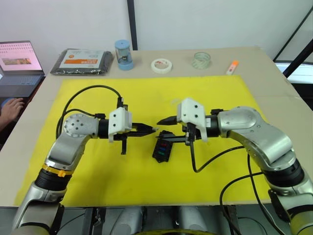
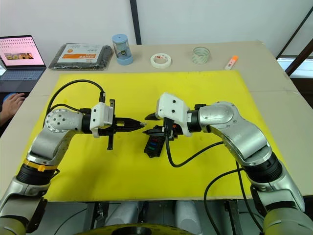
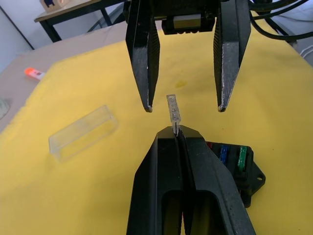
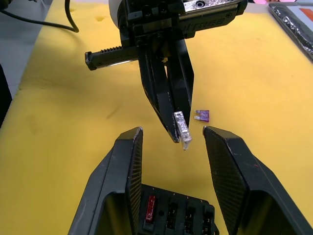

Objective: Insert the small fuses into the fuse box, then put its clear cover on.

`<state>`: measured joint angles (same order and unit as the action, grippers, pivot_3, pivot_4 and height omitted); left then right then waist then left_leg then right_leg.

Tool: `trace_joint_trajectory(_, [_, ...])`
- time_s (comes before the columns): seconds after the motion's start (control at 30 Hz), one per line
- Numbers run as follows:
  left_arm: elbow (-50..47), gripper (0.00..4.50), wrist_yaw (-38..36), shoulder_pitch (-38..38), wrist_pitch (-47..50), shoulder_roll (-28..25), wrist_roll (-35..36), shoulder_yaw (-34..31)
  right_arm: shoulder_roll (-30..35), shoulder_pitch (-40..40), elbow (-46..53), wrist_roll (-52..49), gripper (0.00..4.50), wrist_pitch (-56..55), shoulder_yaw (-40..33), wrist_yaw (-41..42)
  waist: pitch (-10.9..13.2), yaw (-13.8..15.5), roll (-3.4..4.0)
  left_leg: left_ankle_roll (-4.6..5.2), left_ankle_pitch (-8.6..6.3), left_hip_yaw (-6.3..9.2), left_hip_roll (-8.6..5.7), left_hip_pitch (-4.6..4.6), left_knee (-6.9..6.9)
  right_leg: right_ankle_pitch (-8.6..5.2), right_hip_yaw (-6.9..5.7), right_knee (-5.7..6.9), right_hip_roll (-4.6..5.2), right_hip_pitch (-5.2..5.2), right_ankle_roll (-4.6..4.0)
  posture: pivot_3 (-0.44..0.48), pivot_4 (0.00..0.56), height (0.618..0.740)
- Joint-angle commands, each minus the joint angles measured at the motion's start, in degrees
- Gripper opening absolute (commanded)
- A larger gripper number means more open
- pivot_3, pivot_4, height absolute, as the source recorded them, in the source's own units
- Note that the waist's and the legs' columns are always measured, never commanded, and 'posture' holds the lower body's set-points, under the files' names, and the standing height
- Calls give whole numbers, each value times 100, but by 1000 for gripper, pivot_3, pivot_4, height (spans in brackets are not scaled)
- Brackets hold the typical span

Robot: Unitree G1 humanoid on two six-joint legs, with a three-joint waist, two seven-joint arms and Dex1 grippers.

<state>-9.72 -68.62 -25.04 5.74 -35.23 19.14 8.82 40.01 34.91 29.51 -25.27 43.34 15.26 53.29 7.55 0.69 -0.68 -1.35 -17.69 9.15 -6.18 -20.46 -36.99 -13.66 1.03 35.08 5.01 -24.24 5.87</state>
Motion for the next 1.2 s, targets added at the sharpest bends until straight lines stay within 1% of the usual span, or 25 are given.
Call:
trace_joint_trajectory(0.03, [-135, 0, -13, -98, -86, 0, -3, 0, -11, 18, 39, 39, 2002, -116, -26, 29, 0, 0, 0, 0, 0, 0, 0, 0, 0, 0, 0, 0, 0, 0, 0, 0, 150, 740])
trace_joint_trajectory(0.1, [-127, 0, 3, -122, -69, 2, -2, 1, -24, 14, 42, 46, 2002, -118, -37, 22, 0, -1, 0, 0, 0, 0, 0, 0, 0, 0, 0, 0, 0, 0, 0, 0, 150, 740])
trace_joint_trajectory(0.2, [-107, 0, 35, -125, -64, 17, -9, 8, -42, 13, 53, 41, 1470, -104, -42, 1, 0, 0, 0, 0, 0, 0, 0, 0, 0, 0, 0, 0, 0, 0, 0, 0, 150, 740])
trace_joint_trajectory(0.33, [-127, 0, 19, -61, -70, 13, 7, 48, -57, 41, 20, 32, 42, -97, -51, 5, 0, -1, 0, 0, 0, 0, 0, 0, 0, 0, 0, 0, 0, 0, 0, 0, 150, 740])
trace_joint_trajectory(0.6, [-113, 0, 31, 64, -148, -1, -23, 67, -47, 79, -24, 35, 42, -100, -60, 55, 0, -1, 0, 0, 0, 0, 0, 0, 0, 0, 0, 0, -1, 0, 0, 0, 150, 740])
trace_joint_trajectory(0.67, [-126, 0, 12, 140, -59, -12, 110, 6, -45, 86, -9, -3, 42, -33, -86, 49, 0, -4, 0, 0, 0, 0, 0, 0, 0, 0, 0, 0, -1, 0, 0, 0, 150, 740])
trace_joint_trajectory(0.7, [-131, 426, -24, 193, 8, -31, 217, -40, -41, 84, 13, -37, 0, 42, -110, 26, 0, -6, 0, 0, 0, 0, 0, 1, 0, 0, 0, 0, -1, 0, 0, 0, 150, 740])
trace_joint_trajectory(0.73, [-121, 609, -72, 252, 47, -57, 301, -85, -26, 79, 40, -57, 0, 134, -129, -11, 0, -10, 0, 0, 0, 0, 0, 1, 0, 0, 0, 0, -1, 0, 0, 0, 150, 740])
trace_joint_trajectory(0.8, [34, 1255, -143, 385, -114, -129, 248, -123, 52, 31, 137, -47, 0, 361, -127, -103, 0, -6, 0, 0, 0, 0, 1, 1, 1, 0, 0, 1, -1, -1, 0, 0, 150, 740])
trace_joint_trajectory(0.87, [266, 2016, -221, 510, -380, -190, 118, -125, 200, -132, 259, 112, 0, 574, 23, -231, 0, 2, 0, 0, 0, 1, 1, 1, 1, 0, 0, 1, -1, 0, 0, 0, 150, 740])
trace_joint_trajectory(0.93, [343, 2734, -241, 589, -432, -187, 142, -140, 386, -317, 289, 403, 0, 583, 265, -333, 0, 5, 0, 0, 0, 1, 0, 1, 0, 0, -1, 0, 0, 0, 0, 0, 150, 740])
trace_joint_trajectory(1.1, [307, 4491, -153, 683, -463, -93, 167, -122, 301, -397, 208, 596, 0, 650, 324, -579, 0, -4, 1, 1, -1, -1, -1, 0, -1, 0, 0, 0, 1, 0, 0, 0, 150, 740])
trace_joint_trajectory(1.2, [284, 4491, -117, 701, -444, -50, 135, -95, 241, -380, 143, 621, 0, 679, 313, -645, 0, -9, 0, 1, -1, 0, 2, 2, 0, 0, 0, 1, -1, 0, 0, 0, 150, 740])
